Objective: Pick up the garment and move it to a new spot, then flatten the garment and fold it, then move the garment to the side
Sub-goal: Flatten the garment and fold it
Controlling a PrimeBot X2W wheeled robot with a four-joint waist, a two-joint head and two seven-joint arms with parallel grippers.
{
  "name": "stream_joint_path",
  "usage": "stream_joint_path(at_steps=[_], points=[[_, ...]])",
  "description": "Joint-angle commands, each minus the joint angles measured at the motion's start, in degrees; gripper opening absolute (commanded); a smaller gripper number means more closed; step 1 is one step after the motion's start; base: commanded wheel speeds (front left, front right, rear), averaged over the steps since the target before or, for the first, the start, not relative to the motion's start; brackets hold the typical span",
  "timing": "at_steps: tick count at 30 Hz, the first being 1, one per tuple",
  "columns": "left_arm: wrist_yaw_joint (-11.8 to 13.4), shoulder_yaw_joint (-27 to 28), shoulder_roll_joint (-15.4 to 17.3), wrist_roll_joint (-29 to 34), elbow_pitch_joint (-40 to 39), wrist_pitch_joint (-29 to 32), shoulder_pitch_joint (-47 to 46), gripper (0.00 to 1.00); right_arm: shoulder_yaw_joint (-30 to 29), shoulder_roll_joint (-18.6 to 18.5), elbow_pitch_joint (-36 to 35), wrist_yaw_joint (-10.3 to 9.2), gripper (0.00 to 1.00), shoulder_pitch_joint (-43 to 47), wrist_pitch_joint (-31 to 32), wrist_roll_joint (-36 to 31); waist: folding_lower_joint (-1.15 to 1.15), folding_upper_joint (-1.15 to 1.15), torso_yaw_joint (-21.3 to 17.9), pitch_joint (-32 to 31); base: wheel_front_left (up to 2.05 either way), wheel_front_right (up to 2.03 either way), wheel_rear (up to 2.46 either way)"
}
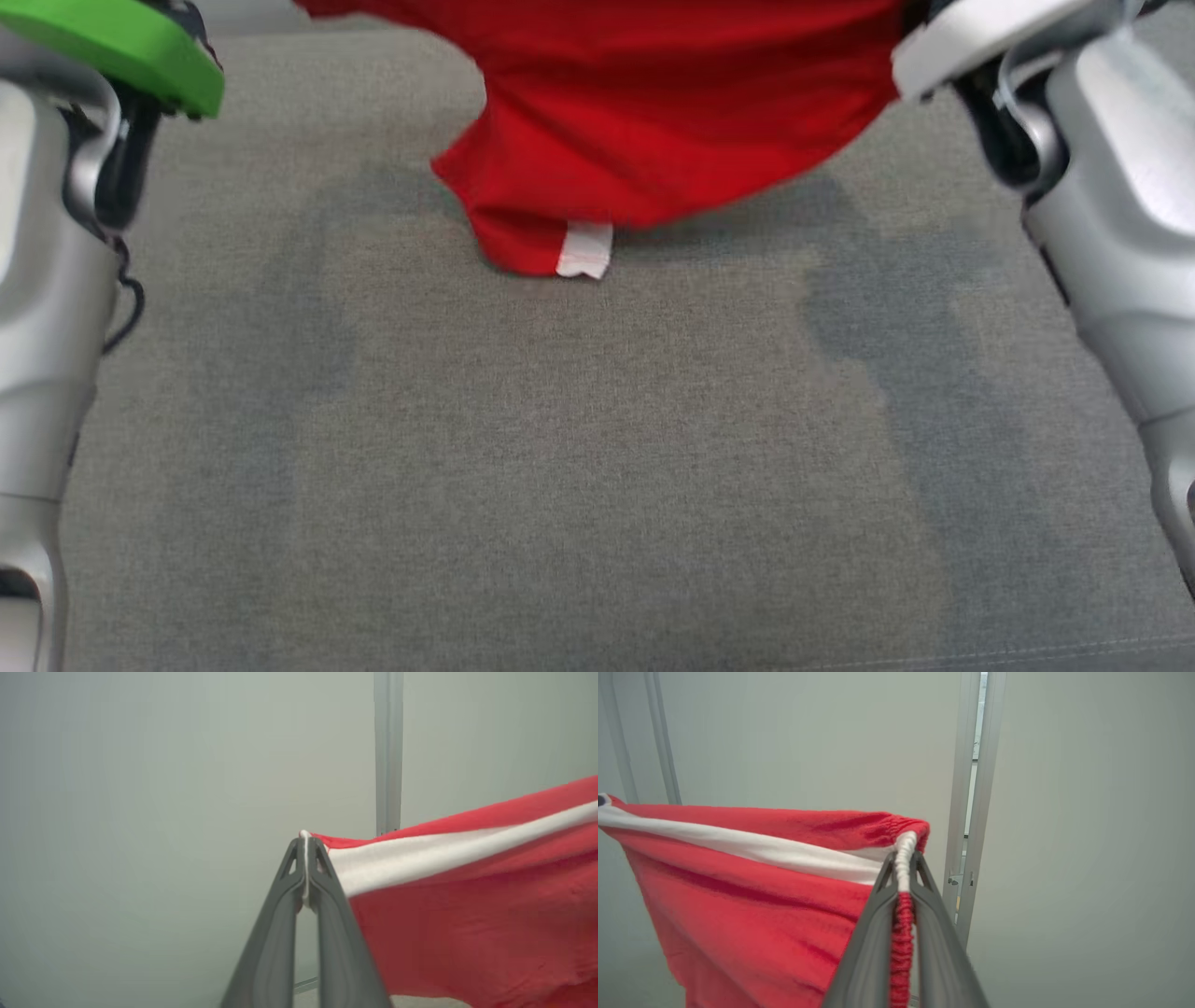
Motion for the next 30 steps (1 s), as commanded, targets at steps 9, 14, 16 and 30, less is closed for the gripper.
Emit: stream_joint_path(at_steps=[9,14,16,30], points=[[2.83,-0.64,0.63,9.16,2.76,-4.56,-15.46,0.0,-6.25,-1.24,7.16,-0.19,0.0,-18.31,-1.17,-12.2,0.0,0.0,2.0,9.33,0.0,0.0,0.0],[3.39,2.98,-1.4,11.6,-2.32,-4.54,-15.74,0.0,-11.24,-0.48,5.64,-0.19,0.0,-17.51,-1.15,-17.42,0.0,0.0,3.52,11.71,0.0,0.0,0.0],[2.77,4.38,-2.15,11.27,-3.09,-4.56,-12.89,0.0,-10.78,-0.08,5.89,-0.18,0.0,-15.37,-1.16,-17.87,0.0,0.0,3.74,12.58,0.0,0.0,0.0],[0.23,15.21,-10.18,10.92,-7.61,-4.6,18.73,0.0,0.3,-5.83,-3.66,-0.17,0.0,12.45,-1.19,-1.19,0.0,0.0,2.77,9.62,0.0,0.0,0.0]])
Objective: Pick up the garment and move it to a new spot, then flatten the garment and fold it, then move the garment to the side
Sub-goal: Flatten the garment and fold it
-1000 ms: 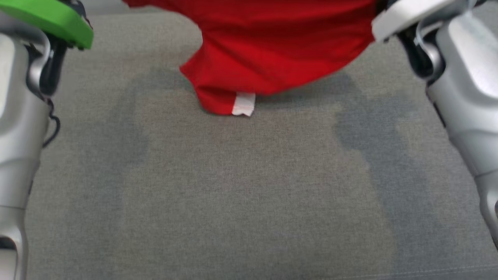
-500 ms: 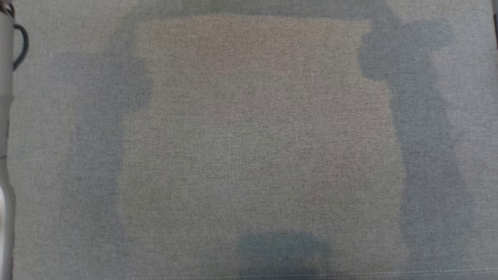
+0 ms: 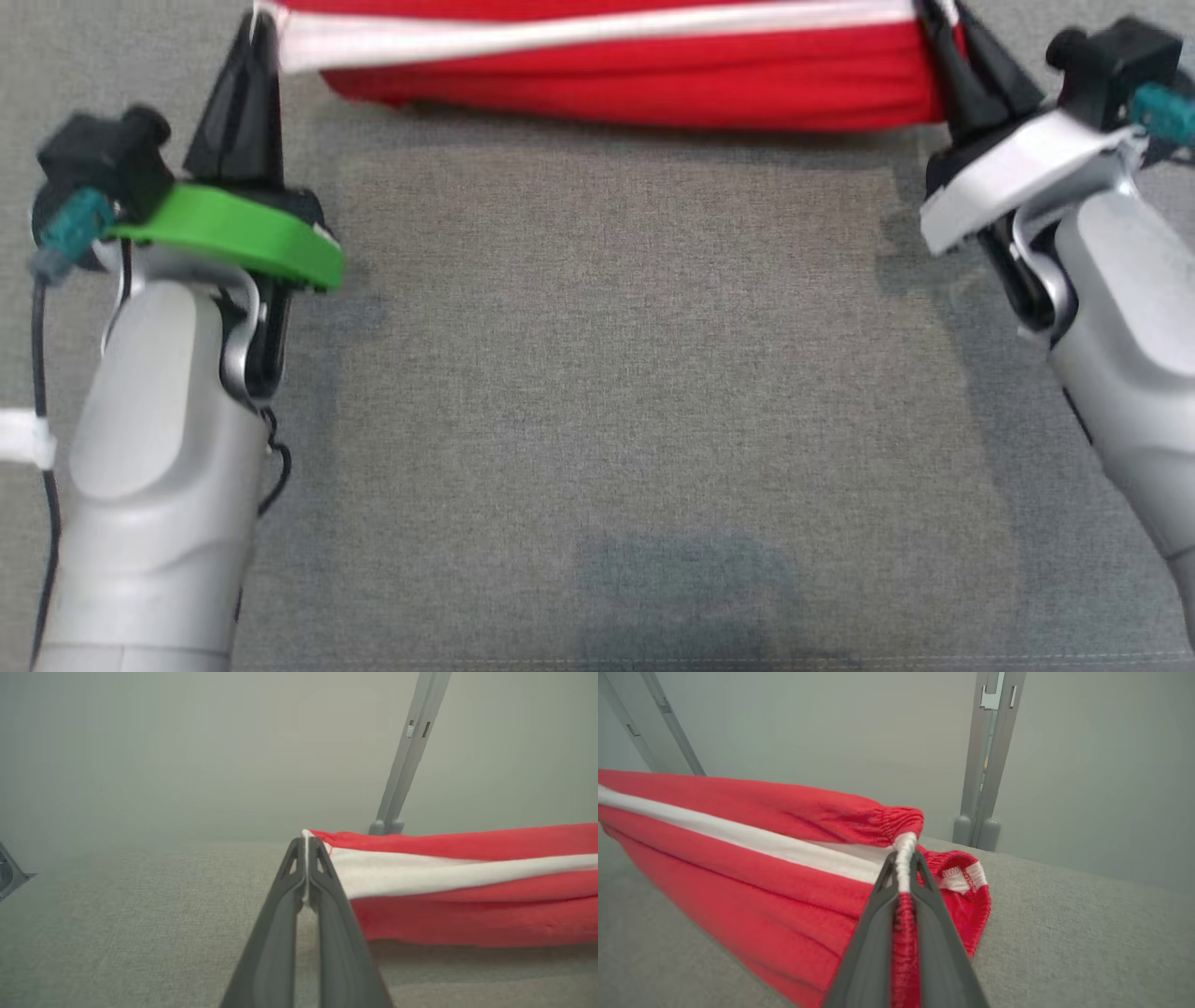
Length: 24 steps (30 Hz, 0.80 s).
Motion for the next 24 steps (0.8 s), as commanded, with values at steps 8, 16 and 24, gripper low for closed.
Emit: stream_joint_path(at_steps=[8,16,24], points=[[0.18,2.09,-2.46,-0.39,-4.43,0.0,20.26,0.0,2.08,-3.96,-7.87,-0.22,0.0,20.66,-0.14,10.11,-0.01,0.0,-1.91,-11.06,0.0,0.0,0.0],[0.22,5.0,-4.11,-1.64,-4.19,0.0,30.79,0.0,1.63,-3.16,-8.3,-0.24,0.0,32.98,-0.14,11.66,-0.01,0.0,-2.66,-17.39,0.0,0.0,0.0],[0.32,6.8,-5.36,-2.17,-3.48,-0.13,42.97,0.0,1.91,-1.73,-6.01,-0.27,0.0,44.7,-0.14,13.78,-0.01,0.0,-2.66,-25.57,0.0,0.0,0.0]])
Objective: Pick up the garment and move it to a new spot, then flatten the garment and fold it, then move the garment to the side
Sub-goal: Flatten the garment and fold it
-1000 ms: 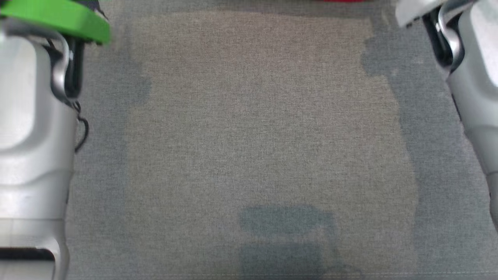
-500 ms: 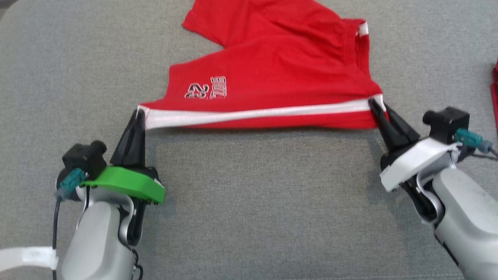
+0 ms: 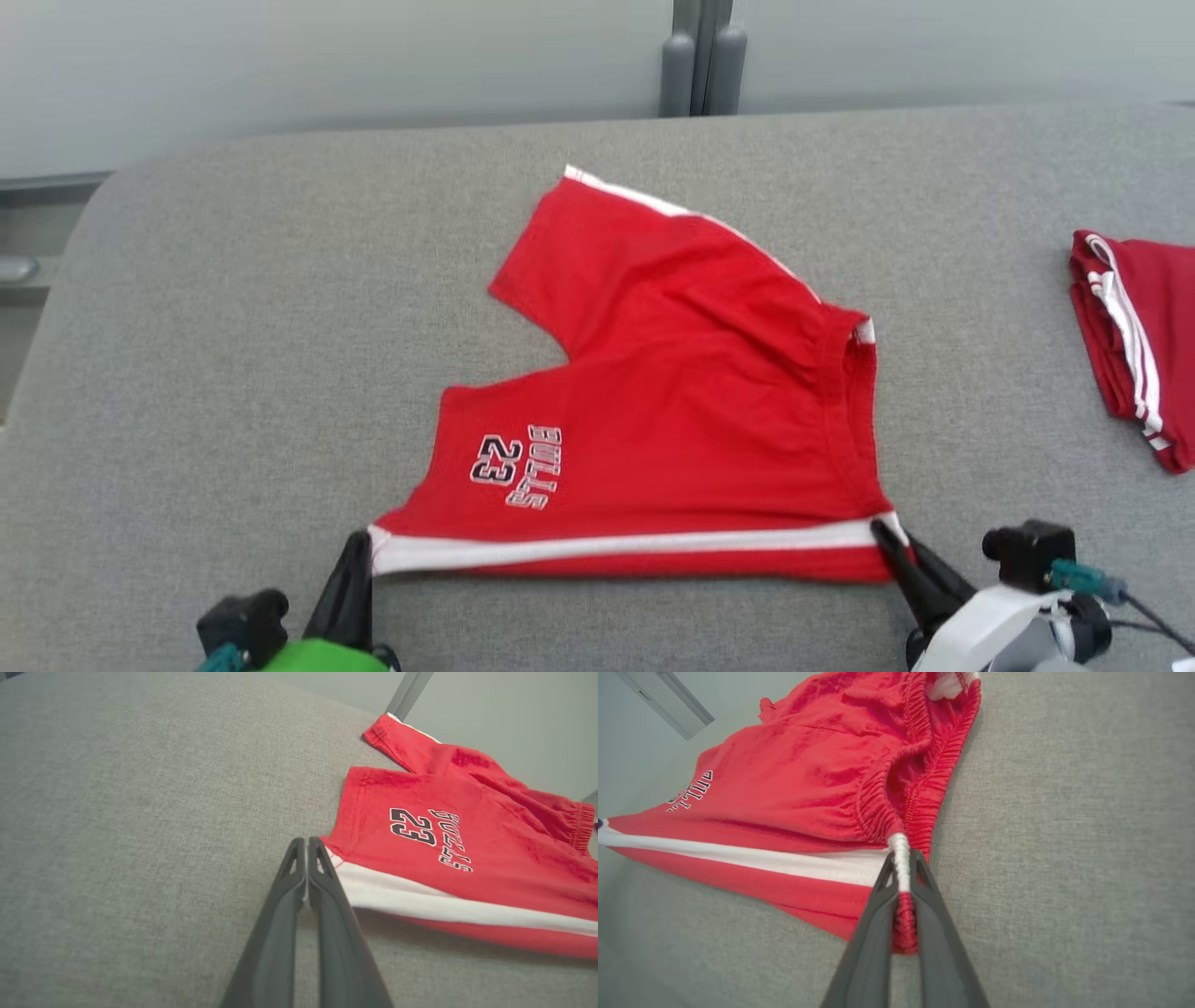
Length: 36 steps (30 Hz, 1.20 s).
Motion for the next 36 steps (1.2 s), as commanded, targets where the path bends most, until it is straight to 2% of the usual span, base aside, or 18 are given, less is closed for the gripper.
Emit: stream_joint_path(at_steps=[1,8,11,15,25,36], points=[[0.59,1.67,0.99,-0.38,0.13,-0.31,2.36,0.0,-0.18,-1.27,0.91,-0.33,0.0,1.99,-0.14,0.57,0.01,0.0,-0.33,-5.54,0.0,0.0,0.0],[0.59,2.34,0.51,-0.79,-0.42,-0.3,9.25,0.0,4.35,-3.07,0.18,-0.34,0.0,7.06,-0.14,3.94,0.01,0.0,0.41,-8.11,0.0,0.0,0.0],[0.59,2.39,0.41,-0.5,-1.49,-0.3,9.97,0.0,4.17,-3.46,-0.62,-0.34,0.0,7.73,-0.14,4.48,0.01,0.0,0.56,-8.32,0.0,0.0,0.0],[0.58,1.65,1.05,0.42,-3.55,-0.3,7.84,0.0,3.18,-2.2,-2.99,-0.32,0.0,7.23,-0.14,3.77,0.01,0.0,0.07,-7.6,0.0,0.0,0.0],[0.46,-1.78,3.81,1.72,-2.25,-0.29,-7.96,0.0,-1.2,0.38,-6.34,-0.26,0.0,-0.06,-0.14,4.06,0.01,0.0,-2.76,-1.1,0.0,0.0,0.0],[0.46,-6.14,5.37,5.27,7.42,-0.27,-28.97,0.0,-8.73,6.09,-1.9,-0.27,0.0,-9.51,-0.14,2.21,0.01,0.0,-6.44,8.83,0.0,0.0,0.0]])
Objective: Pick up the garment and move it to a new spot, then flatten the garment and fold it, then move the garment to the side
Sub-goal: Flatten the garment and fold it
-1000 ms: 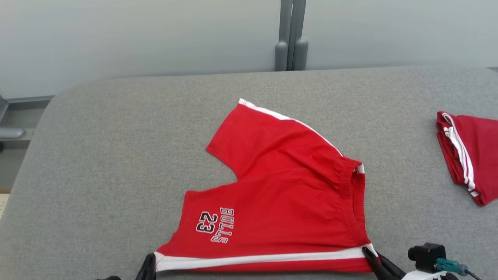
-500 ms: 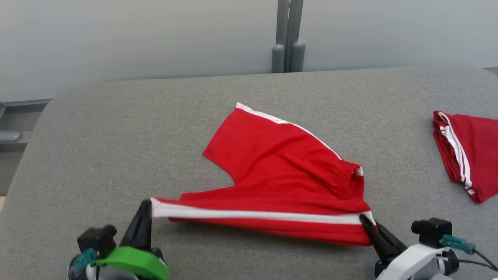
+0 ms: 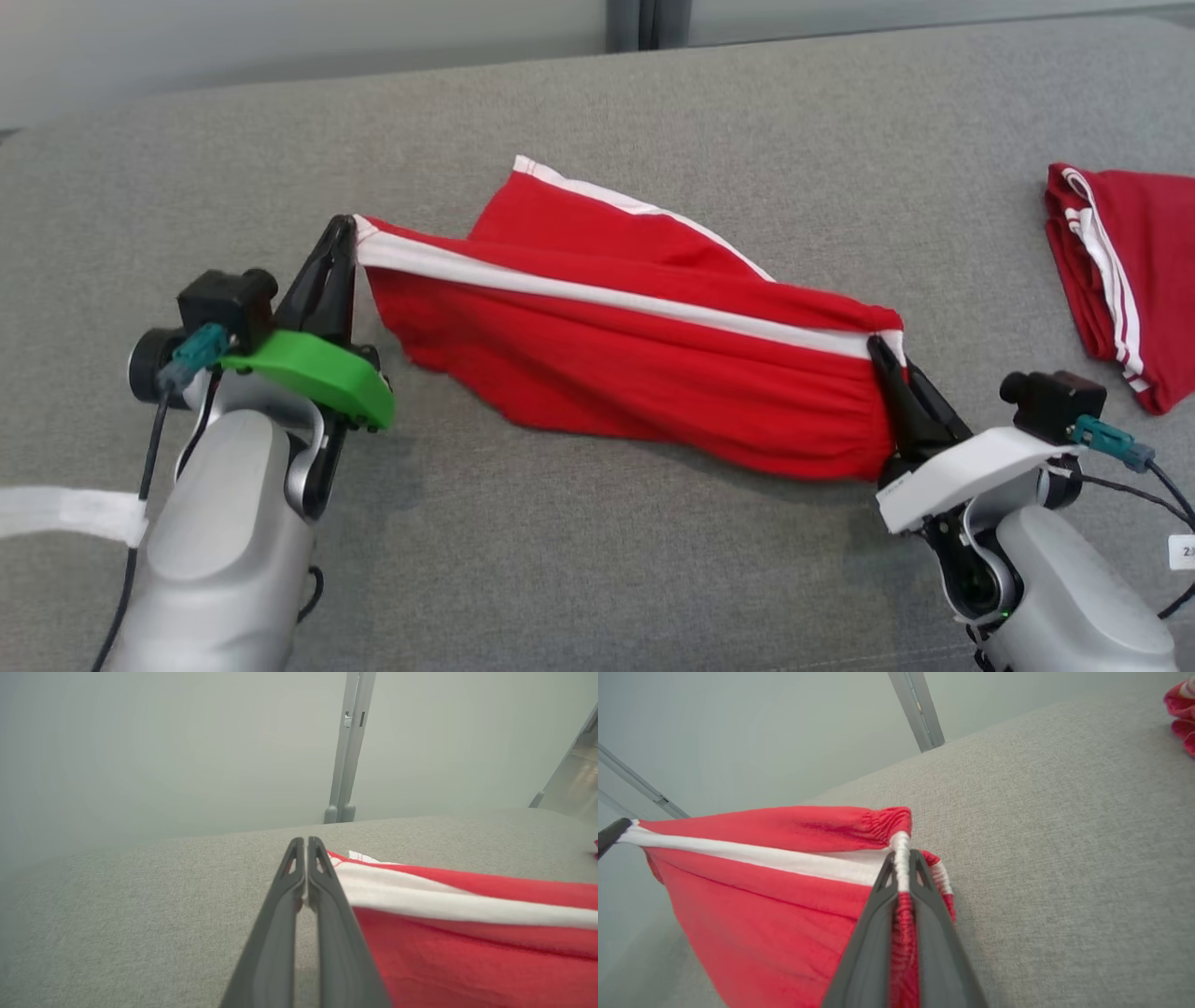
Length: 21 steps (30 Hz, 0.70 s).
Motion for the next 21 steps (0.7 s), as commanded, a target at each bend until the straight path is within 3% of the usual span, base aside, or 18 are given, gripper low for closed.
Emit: stream_joint_path(at_steps=[1,10,21], points=[[0.29,-0.21,1.19,0.86,1.82,-0.23,-2.89,0.0,-1.23,0.43,0.39,-0.17,0.0,-1.21,-0.14,-0.36,0.0,0.0,-3.3,5.49,0.0,0.0,0.0],[0.68,-2.96,1.71,4.67,12.77,-0.21,-16.19,0.0,-4.37,5.96,0.45,-0.16,0.0,-5.46,-0.14,-2.59,0.0,0.0,-8.33,12.15,0.0,0.0,0.0],[1.67,-4.99,0.54,7.49,21.21,-0.21,-24.5,0.0,-3.87,9.46,-0.79,-0.15,0.0,-7.82,-0.13,-3.26,0.0,0.0,-10.57,15.61,0.0,0.0,0.0]])
